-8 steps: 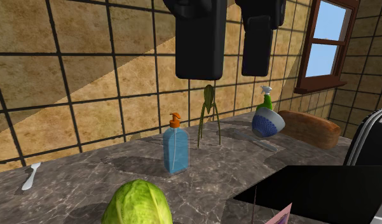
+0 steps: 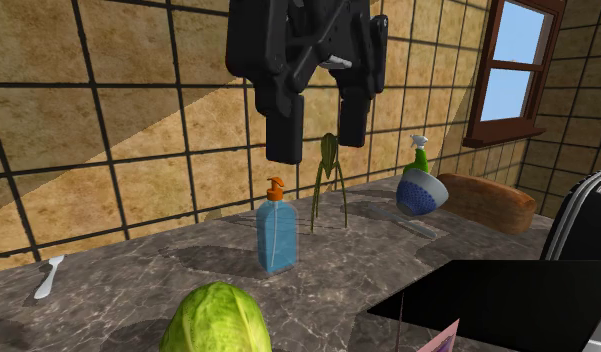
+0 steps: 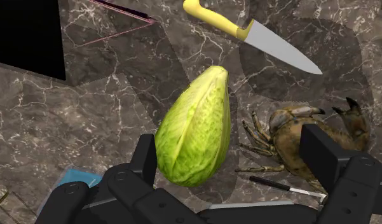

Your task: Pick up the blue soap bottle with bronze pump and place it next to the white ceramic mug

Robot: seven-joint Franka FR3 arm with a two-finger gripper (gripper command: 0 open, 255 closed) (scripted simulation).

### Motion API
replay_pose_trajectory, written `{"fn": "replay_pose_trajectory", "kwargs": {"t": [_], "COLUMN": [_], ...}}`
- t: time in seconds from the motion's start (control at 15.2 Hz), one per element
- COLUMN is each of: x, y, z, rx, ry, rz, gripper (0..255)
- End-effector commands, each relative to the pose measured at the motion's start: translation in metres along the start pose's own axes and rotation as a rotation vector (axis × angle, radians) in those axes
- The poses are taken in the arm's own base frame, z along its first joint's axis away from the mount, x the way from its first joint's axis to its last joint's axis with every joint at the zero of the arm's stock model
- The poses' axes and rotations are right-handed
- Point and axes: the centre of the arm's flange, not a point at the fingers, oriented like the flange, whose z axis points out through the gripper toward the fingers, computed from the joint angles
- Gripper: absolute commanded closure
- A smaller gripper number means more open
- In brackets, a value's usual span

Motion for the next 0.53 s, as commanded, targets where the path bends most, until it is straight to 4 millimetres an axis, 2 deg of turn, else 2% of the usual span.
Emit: {"fn": "replay_pose_trajectory", "kwargs": {"t": [0.0,0.46], "x": [0.015,0.072], "y": [0.018,0.080], "z": [0.009,0.039], "rx": [-0.003,-0.010], "ry": [0.008,0.033], "rz": [-0.001,-0.004], "gripper": [0,0]}}
